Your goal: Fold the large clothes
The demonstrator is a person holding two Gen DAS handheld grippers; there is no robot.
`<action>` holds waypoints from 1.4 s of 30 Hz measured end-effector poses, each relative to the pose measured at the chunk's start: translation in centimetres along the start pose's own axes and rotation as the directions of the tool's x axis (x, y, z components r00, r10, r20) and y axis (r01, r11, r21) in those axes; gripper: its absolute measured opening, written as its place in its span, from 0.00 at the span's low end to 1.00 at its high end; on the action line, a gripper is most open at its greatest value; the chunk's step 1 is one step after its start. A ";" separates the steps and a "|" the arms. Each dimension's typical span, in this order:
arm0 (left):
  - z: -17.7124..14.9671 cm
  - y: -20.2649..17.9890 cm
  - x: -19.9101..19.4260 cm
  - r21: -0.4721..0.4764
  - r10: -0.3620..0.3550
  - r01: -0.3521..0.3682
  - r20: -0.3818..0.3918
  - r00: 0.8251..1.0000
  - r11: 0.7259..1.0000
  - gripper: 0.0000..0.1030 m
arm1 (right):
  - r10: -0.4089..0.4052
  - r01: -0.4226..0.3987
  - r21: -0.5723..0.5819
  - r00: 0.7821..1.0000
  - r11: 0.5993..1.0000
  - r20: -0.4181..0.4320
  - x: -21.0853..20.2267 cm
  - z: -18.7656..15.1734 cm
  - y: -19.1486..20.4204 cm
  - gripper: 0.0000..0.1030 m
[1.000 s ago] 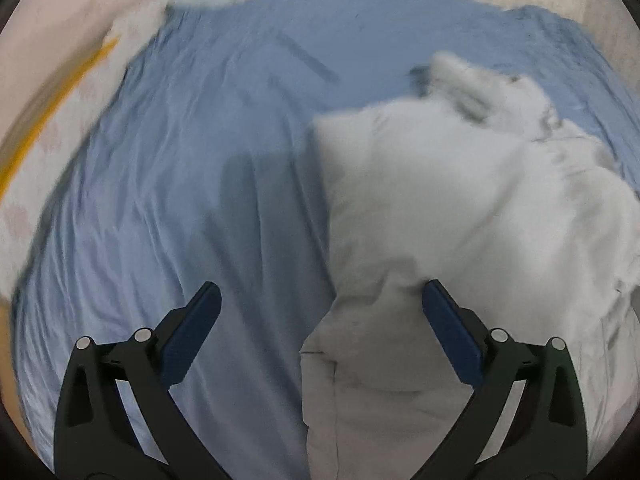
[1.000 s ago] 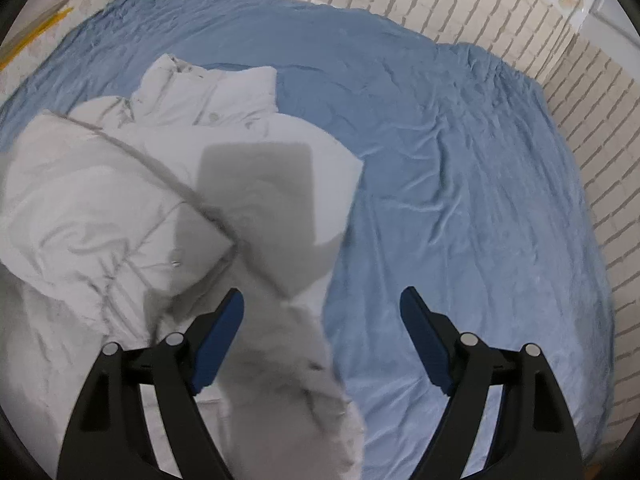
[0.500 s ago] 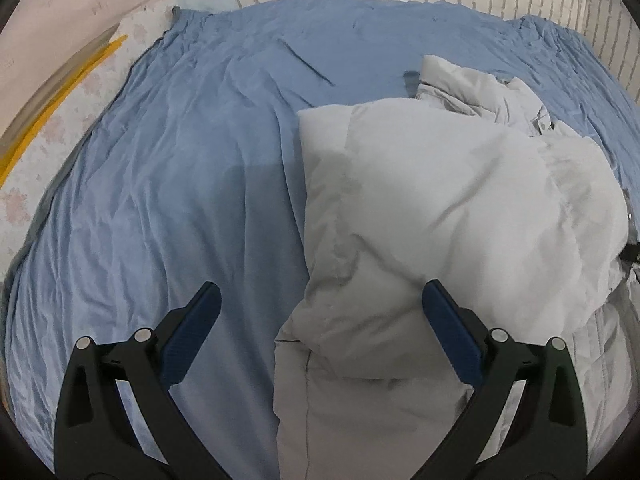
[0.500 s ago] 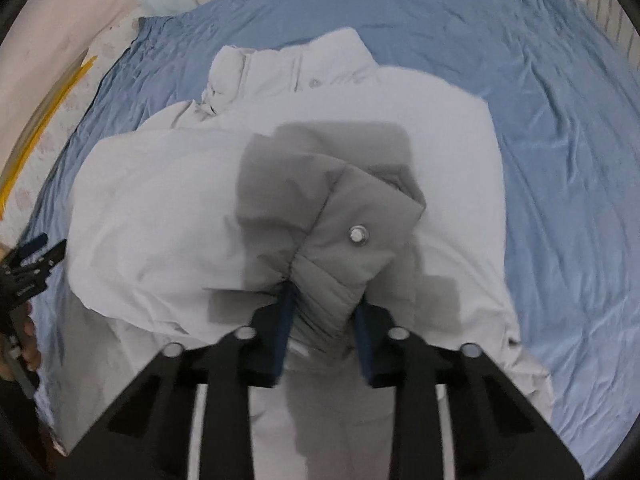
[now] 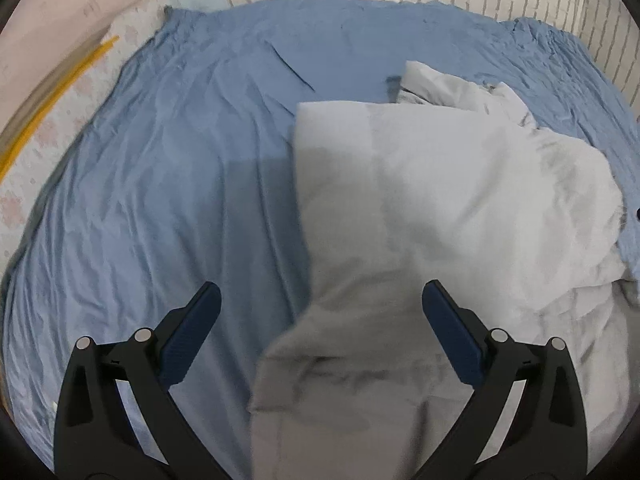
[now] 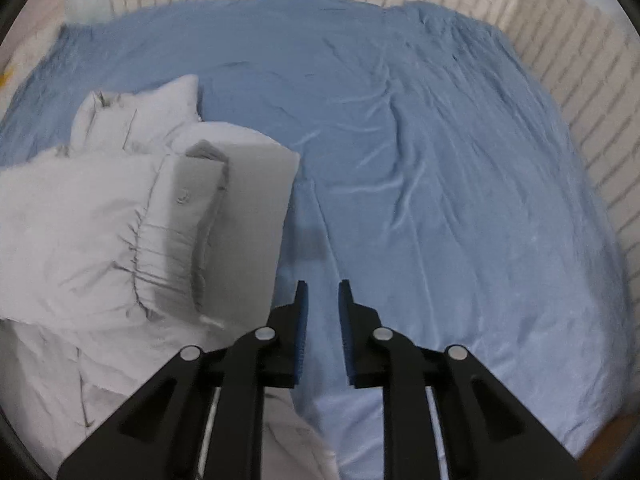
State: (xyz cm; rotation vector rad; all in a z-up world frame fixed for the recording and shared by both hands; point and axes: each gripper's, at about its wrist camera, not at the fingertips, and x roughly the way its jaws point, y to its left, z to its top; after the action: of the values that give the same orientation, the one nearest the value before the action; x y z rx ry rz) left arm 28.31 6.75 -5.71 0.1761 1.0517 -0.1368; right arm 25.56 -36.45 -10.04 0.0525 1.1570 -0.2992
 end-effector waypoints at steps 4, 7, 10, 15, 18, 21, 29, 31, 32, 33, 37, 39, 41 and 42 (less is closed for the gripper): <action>1.2 -2.6 -0.7 -0.021 -0.014 0.014 0.010 1.000 1.000 0.96 | 0.056 -0.054 -0.030 0.995 0.998 0.088 -1.7 -0.2 2.3 0.38; 2.0 -4.4 -0.6 -0.073 -0.043 0.046 0.046 0.998 0.996 0.92 | 0.102 -0.085 -0.102 0.981 0.991 0.166 -2.5 0.6 6.7 0.47; 2.4 -6.0 2.0 -0.051 -0.001 0.002 0.021 1.000 0.999 0.65 | 0.112 -0.089 -0.139 0.979 0.986 0.172 -1.1 1.8 9.8 0.46; 2.1 -5.6 4.8 -0.051 -0.032 0.032 -0.007 0.999 0.998 0.66 | 0.142 -0.131 -0.149 0.987 0.980 0.070 3.6 1.5 11.7 0.39; 2.2 -5.6 6.0 -0.032 -0.040 0.039 -0.026 0.999 0.999 0.68 | 0.121 -0.107 -0.186 0.990 0.977 0.066 4.6 0.4 12.6 0.39; 2.2 -5.4 7.0 -0.039 -0.056 0.054 -0.041 0.998 0.998 0.69 | 0.122 -0.111 -0.195 0.992 0.975 0.045 5.3 0.1 12.5 0.39; 2.8 -5.5 9.1 -0.013 -0.057 0.056 -0.074 0.996 0.998 0.69 | 0.133 -0.133 -0.179 0.991 0.975 -0.013 7.8 1.4 13.1 0.39; 2.7 -5.3 9.4 -0.007 -0.058 0.058 -0.077 0.995 0.998 0.69 | 0.131 -0.133 -0.179 0.991 0.975 -0.022 8.1 1.6 13.3 0.39; 2.7 -5.2 9.4 -0.005 -0.058 0.058 -0.078 0.995 0.998 0.69 | 0.127 -0.130 -0.182 0.992 0.975 -0.026 8.3 1.6 13.4 0.39; 2.5 -5.2 9.4 -0.002 -0.056 0.056 -0.077 0.995 0.998 0.69 | 0.126 -0.129 -0.182 0.992 0.975 -0.027 8.4 1.5 13.5 0.39; 2.3 -5.3 9.8 0.008 -0.047 0.048 -0.077 0.996 0.999 0.69 | 0.126 -0.128 -0.177 0.992 0.976 -0.022 8.6 1.4 13.5 0.39; 2.3 -5.3 9.9 0.012 -0.042 0.043 -0.080 0.996 0.999 0.69 | 0.119 -0.120 -0.179 0.993 0.977 -0.018 8.6 1.3 13.8 0.39; 2.2 -5.2 10.0 0.016 -0.041 0.042 -0.084 0.996 0.999 0.69 | 0.115 -0.116 -0.179 0.993 0.977 -0.018 8.7 1.2 13.9 0.39; 2.2 -5.2 10.1 0.017 -0.041 0.042 -0.087 0.995 0.999 0.69 | 0.113 -0.115 -0.180 0.993 0.977 -0.018 8.8 1.2 14.0 0.39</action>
State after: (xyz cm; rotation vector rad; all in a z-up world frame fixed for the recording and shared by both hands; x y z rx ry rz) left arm 34.07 0.95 -13.86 0.1786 1.1413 -0.1777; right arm 33.51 -25.06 -19.10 -0.0400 1.1801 -0.0914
